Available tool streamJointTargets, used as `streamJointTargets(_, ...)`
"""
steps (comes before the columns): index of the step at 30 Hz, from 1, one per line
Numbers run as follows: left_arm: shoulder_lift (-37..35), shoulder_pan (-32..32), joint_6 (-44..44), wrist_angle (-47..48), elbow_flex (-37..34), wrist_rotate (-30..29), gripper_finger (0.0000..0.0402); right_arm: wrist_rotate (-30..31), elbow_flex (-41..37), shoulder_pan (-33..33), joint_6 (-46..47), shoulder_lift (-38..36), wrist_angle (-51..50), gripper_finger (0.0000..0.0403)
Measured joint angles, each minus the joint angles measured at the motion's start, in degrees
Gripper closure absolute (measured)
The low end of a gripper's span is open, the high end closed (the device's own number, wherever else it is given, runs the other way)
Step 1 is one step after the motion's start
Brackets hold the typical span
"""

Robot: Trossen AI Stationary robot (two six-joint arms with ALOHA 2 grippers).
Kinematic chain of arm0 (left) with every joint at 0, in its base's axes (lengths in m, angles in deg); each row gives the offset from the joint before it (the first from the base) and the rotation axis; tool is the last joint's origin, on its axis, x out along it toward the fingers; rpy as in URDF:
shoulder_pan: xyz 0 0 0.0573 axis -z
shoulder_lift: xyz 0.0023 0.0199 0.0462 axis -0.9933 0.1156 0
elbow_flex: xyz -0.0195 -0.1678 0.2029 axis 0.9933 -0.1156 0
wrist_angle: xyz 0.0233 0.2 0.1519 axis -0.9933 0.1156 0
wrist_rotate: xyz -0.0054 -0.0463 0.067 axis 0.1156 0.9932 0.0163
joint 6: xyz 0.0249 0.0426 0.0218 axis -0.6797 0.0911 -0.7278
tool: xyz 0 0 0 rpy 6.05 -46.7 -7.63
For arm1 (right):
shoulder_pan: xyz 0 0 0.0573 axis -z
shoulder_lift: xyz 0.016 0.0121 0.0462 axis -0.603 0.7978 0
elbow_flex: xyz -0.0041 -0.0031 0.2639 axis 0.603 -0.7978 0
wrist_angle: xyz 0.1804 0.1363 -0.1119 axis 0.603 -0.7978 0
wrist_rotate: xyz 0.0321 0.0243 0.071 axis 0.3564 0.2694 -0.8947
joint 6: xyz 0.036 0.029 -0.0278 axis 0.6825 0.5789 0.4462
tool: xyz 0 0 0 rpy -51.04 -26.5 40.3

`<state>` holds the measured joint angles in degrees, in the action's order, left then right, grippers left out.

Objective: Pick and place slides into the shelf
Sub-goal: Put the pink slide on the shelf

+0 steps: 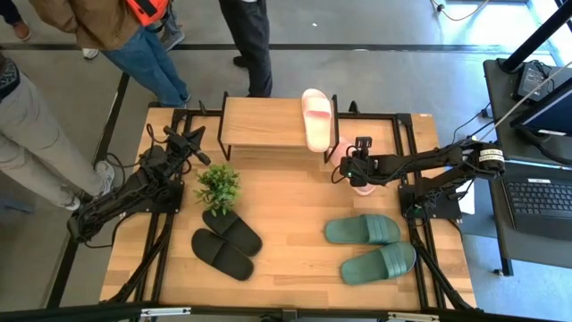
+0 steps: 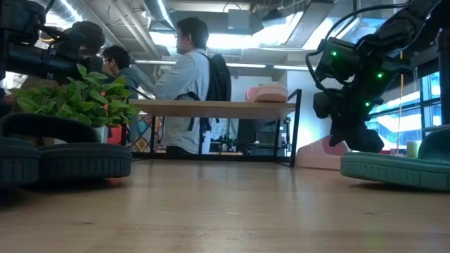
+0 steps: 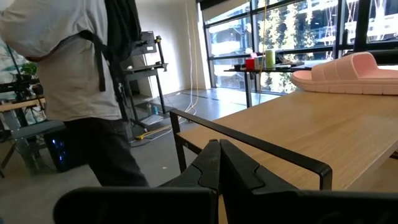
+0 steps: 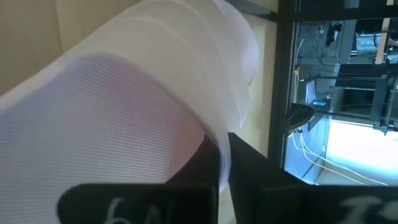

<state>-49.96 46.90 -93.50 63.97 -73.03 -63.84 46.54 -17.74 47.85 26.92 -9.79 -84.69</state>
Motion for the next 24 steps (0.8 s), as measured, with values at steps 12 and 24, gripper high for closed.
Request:
streamJointTargets(12,0.00,0.02,0.02,0.02,0.00,0.00,0.0401,1.54,1.03,0.00,4.82,-0.15,-3.85,0.0389)
streamJointTargets(24,0.00,0.02,0.09,0.02,0.01,0.00,0.0401,6.08,12.64,0.00,19.20,-0.15,-30.11,0.0389)
